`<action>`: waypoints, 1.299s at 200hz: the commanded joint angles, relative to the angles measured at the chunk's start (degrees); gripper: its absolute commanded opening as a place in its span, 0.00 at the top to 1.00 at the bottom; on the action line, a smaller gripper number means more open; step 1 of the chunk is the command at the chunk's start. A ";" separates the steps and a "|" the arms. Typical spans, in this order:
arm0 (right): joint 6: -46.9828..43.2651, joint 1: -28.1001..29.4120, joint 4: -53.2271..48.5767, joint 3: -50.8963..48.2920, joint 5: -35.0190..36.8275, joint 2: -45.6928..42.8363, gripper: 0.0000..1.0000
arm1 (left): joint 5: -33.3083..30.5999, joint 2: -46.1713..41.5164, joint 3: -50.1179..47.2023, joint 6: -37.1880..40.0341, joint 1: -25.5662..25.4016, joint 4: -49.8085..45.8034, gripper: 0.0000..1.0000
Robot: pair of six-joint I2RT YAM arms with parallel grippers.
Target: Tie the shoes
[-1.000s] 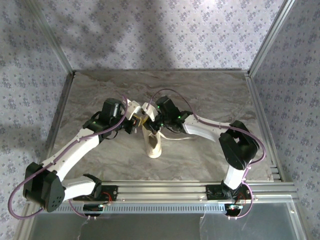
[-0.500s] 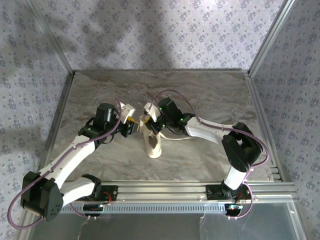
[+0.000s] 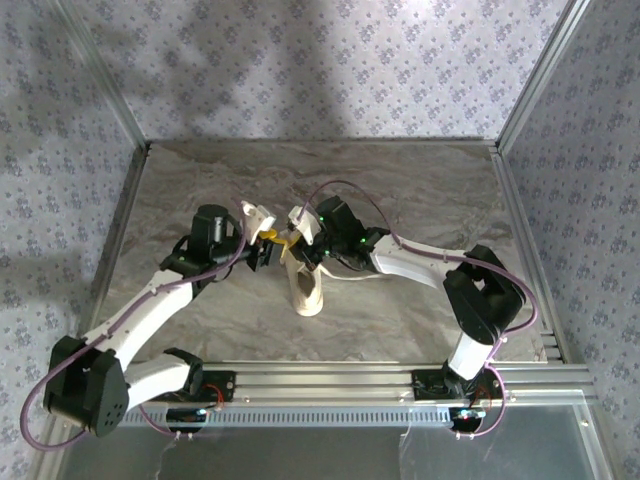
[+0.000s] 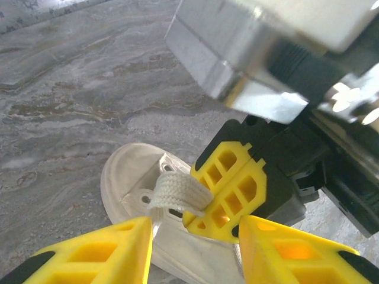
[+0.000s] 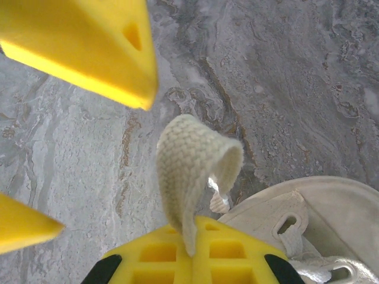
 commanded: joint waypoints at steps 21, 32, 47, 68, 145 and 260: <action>-0.33 0.63 -0.26 -0.45 0.52 -1.94 1.00 | 3.55 2.62 1.55 0.21 0.33 4.28 0.58; -0.34 0.64 -0.35 -0.34 0.45 -2.02 1.00 | 3.92 3.19 1.63 -0.28 0.33 5.07 0.58; -0.52 0.73 -0.52 -0.35 0.41 -1.87 1.00 | 4.37 3.89 2.02 -0.89 0.33 5.50 0.58; -0.69 0.82 -0.78 -0.27 0.38 -1.83 1.00 | 4.65 4.50 1.95 -1.58 0.33 6.57 0.58; -0.87 1.08 -0.93 -0.18 0.95 -1.92 1.00 | 7.54 7.82 3.10 -3.24 0.42 7.08 0.87; 1.33 -4.76 -8.98 -7.04 3.16 -14.64 0.58 | 2.23 3.70 4.31 -5.45 -2.07 3.78 1.00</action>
